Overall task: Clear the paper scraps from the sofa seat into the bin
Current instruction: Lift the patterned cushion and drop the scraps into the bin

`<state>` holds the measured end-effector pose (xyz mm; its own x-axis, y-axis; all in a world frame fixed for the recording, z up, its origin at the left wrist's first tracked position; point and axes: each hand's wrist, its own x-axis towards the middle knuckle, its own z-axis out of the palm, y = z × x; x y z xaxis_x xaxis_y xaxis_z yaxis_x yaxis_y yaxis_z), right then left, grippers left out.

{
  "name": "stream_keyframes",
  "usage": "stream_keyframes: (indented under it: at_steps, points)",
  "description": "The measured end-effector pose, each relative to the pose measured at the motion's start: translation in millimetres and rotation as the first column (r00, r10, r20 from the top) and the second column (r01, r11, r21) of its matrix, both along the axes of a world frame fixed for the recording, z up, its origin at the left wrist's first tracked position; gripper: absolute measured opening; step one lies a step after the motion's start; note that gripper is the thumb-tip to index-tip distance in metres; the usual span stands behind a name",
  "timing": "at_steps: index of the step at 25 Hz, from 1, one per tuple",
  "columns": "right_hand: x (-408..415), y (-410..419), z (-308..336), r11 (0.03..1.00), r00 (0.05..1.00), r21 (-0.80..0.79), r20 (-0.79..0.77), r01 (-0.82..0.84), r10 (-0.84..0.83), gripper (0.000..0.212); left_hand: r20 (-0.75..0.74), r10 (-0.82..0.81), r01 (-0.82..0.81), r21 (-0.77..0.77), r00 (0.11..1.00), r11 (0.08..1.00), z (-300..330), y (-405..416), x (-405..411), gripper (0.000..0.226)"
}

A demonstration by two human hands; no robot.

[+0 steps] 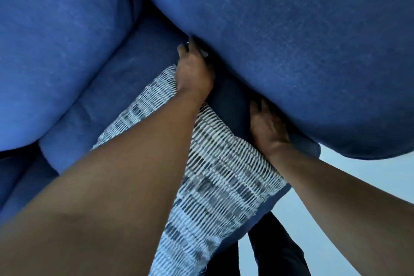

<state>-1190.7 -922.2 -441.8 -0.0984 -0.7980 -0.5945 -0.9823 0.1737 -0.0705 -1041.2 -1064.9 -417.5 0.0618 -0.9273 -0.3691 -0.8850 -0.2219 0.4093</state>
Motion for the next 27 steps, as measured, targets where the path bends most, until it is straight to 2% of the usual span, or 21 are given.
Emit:
stream_keyframes:
  at_steps: [2, 7, 10, 13, 16, 19, 22, 24, 27]
  points:
    - [1.2, 1.5, -5.6, 0.998, 1.000, -0.060, -0.002, -0.003, 0.003, 0.048, 0.029, 0.022, -0.022, -0.002, 0.999, 1.000, -12.0, -10.7, -0.3, 0.062]
    - [-0.5, 20.5, -18.8, 0.968, 0.996, -0.245, 0.079, 0.054, -0.036, 0.055, 0.154, 0.081, -0.080, -0.015, 0.985, 0.997, -28.2, -16.3, -2.0, 0.033]
    - [-1.8, 30.2, -17.1, 0.933, 0.987, -0.338, 0.139, 0.122, -0.078, 0.056, 0.167, 0.103, -0.100, -0.028, 0.981, 0.995, -34.1, -15.9, 1.0, 0.034]
    - [-3.6, 37.1, -13.8, 0.888, 0.980, -0.435, 0.186, 0.150, -0.075, 0.047, 0.150, 0.096, -0.099, 0.010, 0.984, 0.995, -31.4, -10.6, 1.0, 0.036]
    - [-8.1, 42.3, -4.4, 0.882, 0.973, -0.452, 0.229, 0.130, -0.026, 0.034, 0.138, 0.082, -0.092, 0.072, 0.987, 0.993, -16.6, -9.3, -1.4, 0.032]
    - [-12.9, 47.5, 11.4, 0.904, 0.959, -0.414, 0.283, 0.104, 0.019, 0.026, 0.113, 0.009, -0.013, 0.041, 0.994, 0.999, 14.9, 5.3, -2.8, 0.024]
    - [-13.9, 55.4, 44.1, 0.884, 0.932, -0.432, 0.361, 0.179, -0.013, 0.032, 0.038, -0.058, 0.062, -0.118, 0.998, 0.991, 62.5, 40.6, 10.3, 0.020]
    - [-9.8, 60.3, 77.1, 0.851, 0.917, -0.488, 0.398, 0.195, 0.018, 0.029, -0.050, -0.015, 0.005, -0.195, 0.999, 0.981, 93.2, 68.7, 24.5, 0.017]
    - [-2.0, 64.8, 129.6, 0.801, 0.912, -0.567, 0.404, 0.193, 0.066, 0.026, -0.178, 0.123, -0.158, -0.197, 0.976, 0.968, 138.9, 110.8, 47.4, 0.014]
